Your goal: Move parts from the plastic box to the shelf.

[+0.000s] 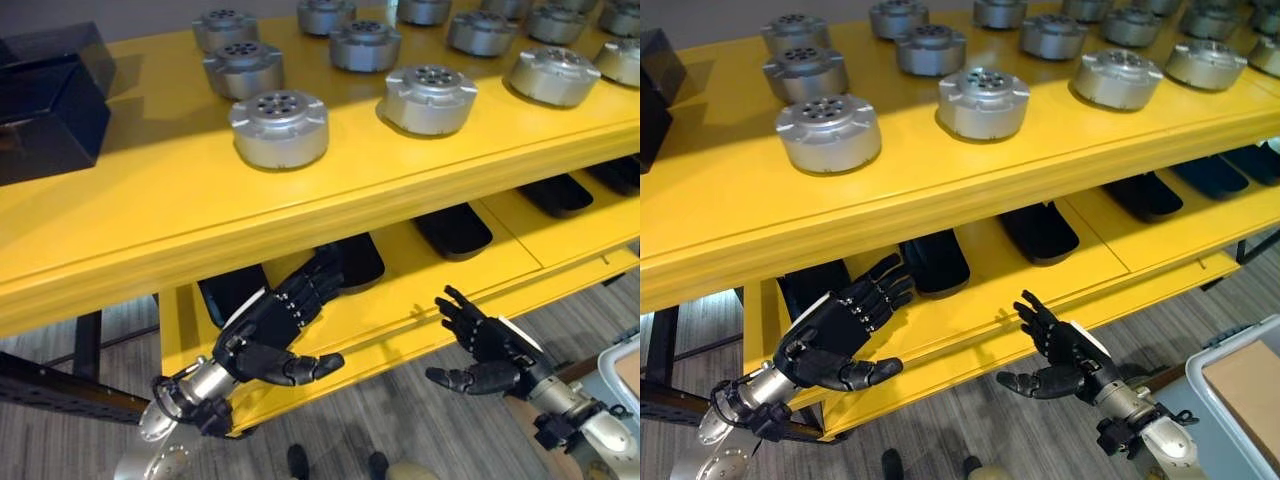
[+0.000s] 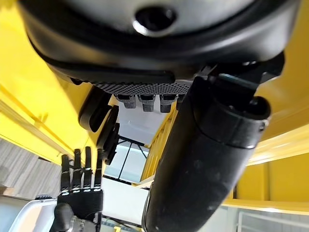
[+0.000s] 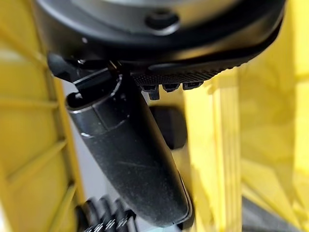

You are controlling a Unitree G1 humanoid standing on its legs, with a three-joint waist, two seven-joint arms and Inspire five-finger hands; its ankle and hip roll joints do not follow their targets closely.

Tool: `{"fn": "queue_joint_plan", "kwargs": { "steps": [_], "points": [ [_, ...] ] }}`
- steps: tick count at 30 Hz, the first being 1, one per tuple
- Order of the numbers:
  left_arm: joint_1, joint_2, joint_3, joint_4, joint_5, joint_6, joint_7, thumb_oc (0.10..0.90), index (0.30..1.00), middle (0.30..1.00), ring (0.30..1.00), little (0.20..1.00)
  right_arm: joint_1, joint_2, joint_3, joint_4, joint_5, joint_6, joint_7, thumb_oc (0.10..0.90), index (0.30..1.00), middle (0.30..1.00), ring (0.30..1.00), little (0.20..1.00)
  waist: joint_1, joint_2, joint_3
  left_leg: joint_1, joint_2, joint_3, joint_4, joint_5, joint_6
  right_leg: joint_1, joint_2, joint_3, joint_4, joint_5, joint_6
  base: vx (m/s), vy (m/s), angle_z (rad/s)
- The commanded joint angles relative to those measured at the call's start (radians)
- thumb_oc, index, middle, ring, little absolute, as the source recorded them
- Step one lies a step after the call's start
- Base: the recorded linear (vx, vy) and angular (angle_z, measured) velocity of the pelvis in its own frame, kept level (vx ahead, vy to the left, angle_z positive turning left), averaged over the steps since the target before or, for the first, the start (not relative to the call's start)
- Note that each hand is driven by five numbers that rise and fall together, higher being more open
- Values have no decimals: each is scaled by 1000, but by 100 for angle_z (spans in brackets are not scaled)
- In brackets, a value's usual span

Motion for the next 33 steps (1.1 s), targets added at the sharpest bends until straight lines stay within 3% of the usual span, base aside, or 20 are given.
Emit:
{"fn": "queue_joint_plan", "kwargs": {
  "steps": [1, 4, 7, 9, 11, 14, 15, 16, 17, 18, 21, 24, 27, 28, 31, 32, 33],
  "points": [
    [-59, -20, 63, -61, -3, -104, -17, 900, 1000, 1000, 1000, 1000, -74, -10, -44, -101, 88, -105, 43, 900, 1000, 1000, 1000, 1000, 25, -13, -29, 75, 18, -26, 18, -155, -15, 2, 1, -62, -47, 3, 0, -41, -149, 13],
    [-39, -29, 83, -68, -13, -119, -33, 900, 1000, 1000, 1000, 1000, -69, -5, -66, -115, 99, -104, 35, 900, 1000, 1000, 1000, 1000, 36, -16, -16, 40, 33, -6, 44, -134, -31, 12, 10, -100, -53, -1, -9, -89, -104, 23],
    [-49, -45, 85, -63, -29, -139, -56, 900, 1000, 1000, 1000, 1000, -100, -11, -72, -94, 103, -134, 15, 900, 1000, 1000, 1000, 1000, 35, -29, -5, -8, -7, 87, 241, -229, 3, -4, -15, -137, -46, 6, -14, -213, -40, 36],
    [-64, -56, 77, -61, -17, -145, -53, 900, 1000, 1000, 1000, 1000, -109, -6, -66, -90, 93, -161, -10, 900, 1000, 1000, 1000, 1000, 28, -37, -3, -37, -24, 146, 392, -251, 22, -20, -22, -166, -35, 13, -21, -206, -11, 35],
    [-89, -66, 61, -56, 7, -158, -35, 900, 1000, 1000, 1000, 1000, -112, 6, -59, -87, 71, -191, -38, 900, 1000, 1000, 1000, 1000, 15, -32, -4, -8, -42, 185, 444, -288, 34, -41, -16, -202, -15, 17, -22, -211, 42, 57],
    [-125, -69, 37, -47, 46, -185, -4, 900, 1000, 1000, 1000, 1000, -91, 31, -72, -83, 36, -245, -81, 900, 1000, 1000, 1000, 1000, -15, -13, -17, 63, -79, 212, 361, -287, 26, -86, 2, -255, -6, 41, -15, -200, 110, 66],
    [-134, -62, 28, -44, 55, -203, 19, 900, 1000, 1000, 1000, 1000, -81, 43, -82, -85, 21, -263, -103, 900, 1000, 1000, 1000, 1000, -27, -7, -18, 94, -100, 214, 281, -300, 37, -113, 6, -269, 6, 56, -1, -105, 148, 69],
    [-133, -62, 27, -44, 54, -203, 19, 900, 1000, 1000, 1000, 1000, -80, 43, -81, -85, 21, -263, -103, 900, 1000, 1000, 1000, 1000, -27, 2, -18, 103, -94, 201, 281, -318, 31, -104, 15, -262, 6, 41, 6, -98, 181, 49],
    [-136, -54, 23, -42, 69, -230, 40, 900, 1000, 1000, 1000, 1000, -82, 52, -94, -83, 14, -263, -128, 900, 1000, 1000, 1000, 1000, -34, 3, -17, 135, -115, 190, 196, -348, 53, -124, 18, -264, 22, 48, 18, -156, 123, 66],
    [-139, -48, 20, -50, 82, -234, 58, 900, 1000, 1000, 1000, 1000, -92, 59, -102, -75, 3, -265, -160, 900, 1000, 1000, 1000, 1000, -29, -13, -17, 124, -131, 178, 155, -333, 72, -141, 12, -269, 27, 64, 16, -263, 135, 56],
    [-143, -42, 18, -59, 94, -235, 84, 900, 1000, 1000, 1000, 1000, -113, 68, -95, -76, 16, -268, -185, 900, 1000, 1000, 1000, 1000, -18, -20, -11, 110, -139, 121, 110, -307, 84, -161, 22, -247, 66, 54, 23, -167, 69, 35],
    [-147, -43, 31, -49, 141, -250, 164, 900, 1000, 1000, 1000, 1000, -113, 102, -65, -120, -30, -255, -204, 900, 1000, 1000, 1000, 1000, -12, -26, -2, 100, -142, 55, 72, -270, 101, -209, 21, -179, 199, 64, 47, -137, 45, 22],
    [-139, -45, 51, -48, 146, -246, 177, 900, 1000, 1000, 1000, 1000, -100, 120, -51, -132, -36, -262, -207, 900, 1000, 1000, 1000, 1000, 2, -27, -1, 100, -124, 77, 68, -264, 106, -200, -31, -201, 225, 49, 60, -133, -68, 17],
    [-124, -48, 69, -50, 165, -248, 164, 900, 1000, 1000, 1000, 1000, -95, 145, -46, -136, -44, -265, -229, 900, 1000, 1000, 1000, 1000, 23, -32, 1, 94, -97, 103, 78, -266, 111, -169, -129, -211, 221, 76, 86, -111, -165, 0],
    [-100, -40, 74, -56, 178, -260, 158, 900, 1000, 1000, 1000, 1000, -95, 158, -44, -147, -58, -263, -243, 900, 1000, 1000, 1000, 1000, 40, -35, 1, 101, -72, 105, 75, -264, 108, -116, -194, -197, 173, 108, 102, -75, -202, -1],
    [-91, -36, 73, -54, 173, -267, 166, 900, 1000, 1000, 1000, 1000, -97, 153, -40, -161, -81, -267, -274, 900, 1000, 1000, 1000, 1000, 43, -34, -7, 108, -50, 88, 57, -251, 92, -75, -199, -149, 91, 114, 119, -49, -251, 0],
    [-91, -36, 72, -54, 175, -268, 168, 900, 1000, 1000, 1000, 1000, -98, 152, -39, -162, -82, -268, -278, 900, 1000, 1000, 1000, 1000, 43, -34, -7, 109, -49, 87, 55, -250, 90, -74, -199, -146, 88, 116, 120, -49, -243, 4]
  ]
}}
